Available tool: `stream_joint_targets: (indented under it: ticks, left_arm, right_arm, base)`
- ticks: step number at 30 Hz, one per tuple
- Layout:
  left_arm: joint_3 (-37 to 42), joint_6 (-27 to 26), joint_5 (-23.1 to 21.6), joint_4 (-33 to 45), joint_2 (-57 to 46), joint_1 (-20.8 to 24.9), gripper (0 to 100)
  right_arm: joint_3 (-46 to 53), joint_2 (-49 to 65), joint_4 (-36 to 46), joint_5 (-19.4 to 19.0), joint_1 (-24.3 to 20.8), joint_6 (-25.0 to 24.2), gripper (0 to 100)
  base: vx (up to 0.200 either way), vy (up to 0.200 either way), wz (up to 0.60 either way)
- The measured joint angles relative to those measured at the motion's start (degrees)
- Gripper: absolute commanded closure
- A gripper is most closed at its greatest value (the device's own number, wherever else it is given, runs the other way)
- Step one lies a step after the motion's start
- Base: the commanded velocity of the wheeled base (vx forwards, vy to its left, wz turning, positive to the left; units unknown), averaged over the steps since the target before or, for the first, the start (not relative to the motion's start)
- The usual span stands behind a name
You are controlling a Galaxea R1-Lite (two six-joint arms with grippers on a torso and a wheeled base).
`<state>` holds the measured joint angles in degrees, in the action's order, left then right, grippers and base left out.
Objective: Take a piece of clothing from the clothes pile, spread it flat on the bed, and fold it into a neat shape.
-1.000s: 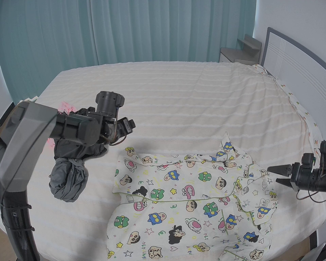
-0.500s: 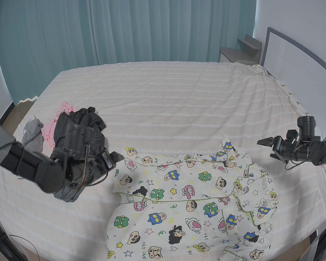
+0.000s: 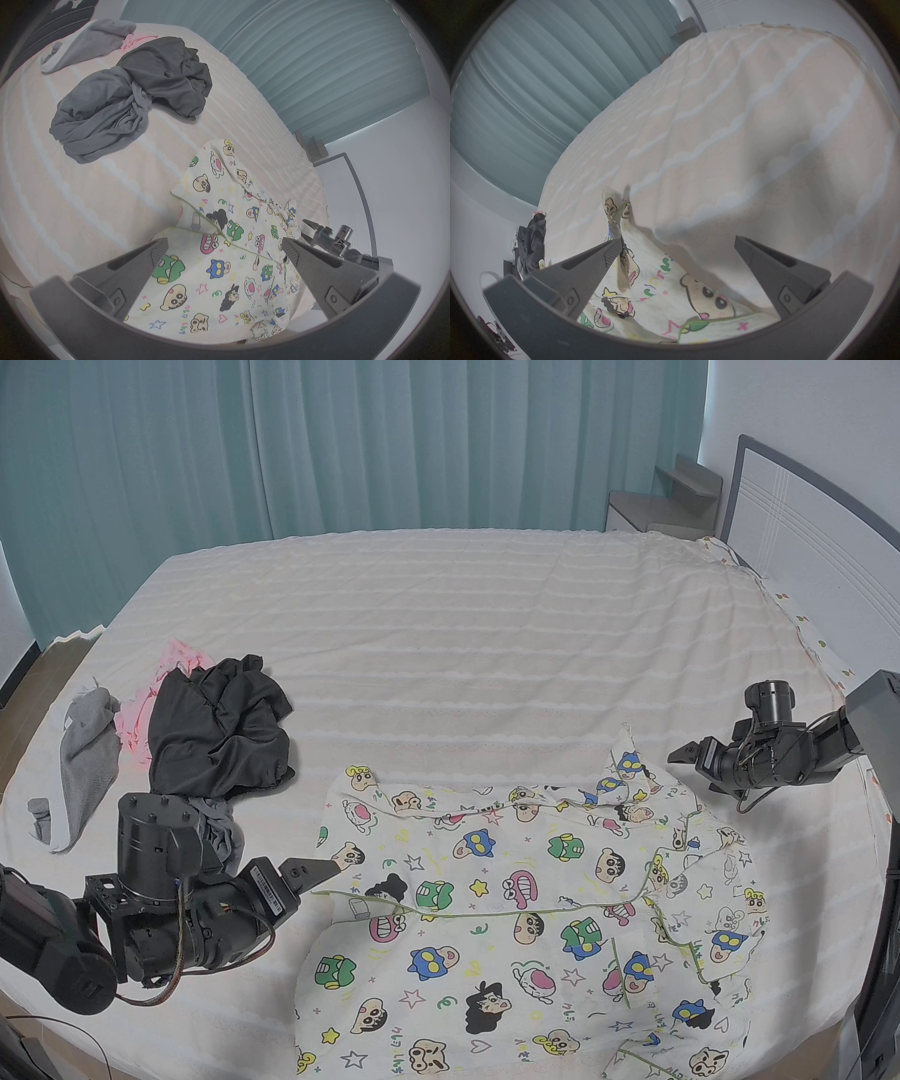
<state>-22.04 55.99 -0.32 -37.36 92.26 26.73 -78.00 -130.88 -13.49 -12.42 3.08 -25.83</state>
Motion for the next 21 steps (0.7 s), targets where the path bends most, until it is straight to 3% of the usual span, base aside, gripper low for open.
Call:
stream_joint_targets:
  ticks: [11, 12, 21]
  left_arm:
    - [1.6, 0.3, -0.1, -0.1, -1.9, 0.5, 0]
    - [1.6, 0.3, -0.1, 0.0, -2.0, 0.5, 0]
    - [1.7, 0.2, -0.1, 0.0, -2.1, 0.5, 0]
  right_arm:
    - [0.3, -2.7, -0.1, -3.1, -1.3, 0.8, 0]
    - [0.6, -2.6, -0.1, -3.6, -1.3, 0.9, 100]
    - [1.9, -2.0, -0.2, -7.2, -1.0, 0.3, 100]
  base:
    - [0.0, 0.0, 0.0]
    - [0.0, 0.0, 0.0]
    - [0.0, 0.0, 0.0]
